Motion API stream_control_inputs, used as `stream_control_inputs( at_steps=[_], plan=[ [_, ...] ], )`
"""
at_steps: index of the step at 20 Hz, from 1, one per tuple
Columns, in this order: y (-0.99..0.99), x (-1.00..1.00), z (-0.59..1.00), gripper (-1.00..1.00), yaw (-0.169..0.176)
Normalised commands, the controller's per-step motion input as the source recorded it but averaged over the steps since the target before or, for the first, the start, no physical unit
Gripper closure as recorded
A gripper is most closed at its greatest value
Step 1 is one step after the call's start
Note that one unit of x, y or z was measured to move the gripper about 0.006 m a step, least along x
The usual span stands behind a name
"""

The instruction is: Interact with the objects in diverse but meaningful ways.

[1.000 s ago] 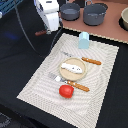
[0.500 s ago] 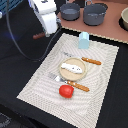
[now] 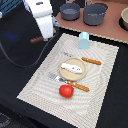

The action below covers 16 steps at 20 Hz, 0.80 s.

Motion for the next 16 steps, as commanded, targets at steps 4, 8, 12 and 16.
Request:
stream_control_inputs(
  at_steps=[4,8,12,16],
  plan=[
    [-0.23,0.48,0.33,1.0,-0.223],
    [-0.52,0.46,0.19,1.0,-0.091],
    [-0.5,0.18,-0.06,1.0,0.007],
    [-0.82,0.42,0.27,1.0,0.004]
  ],
)
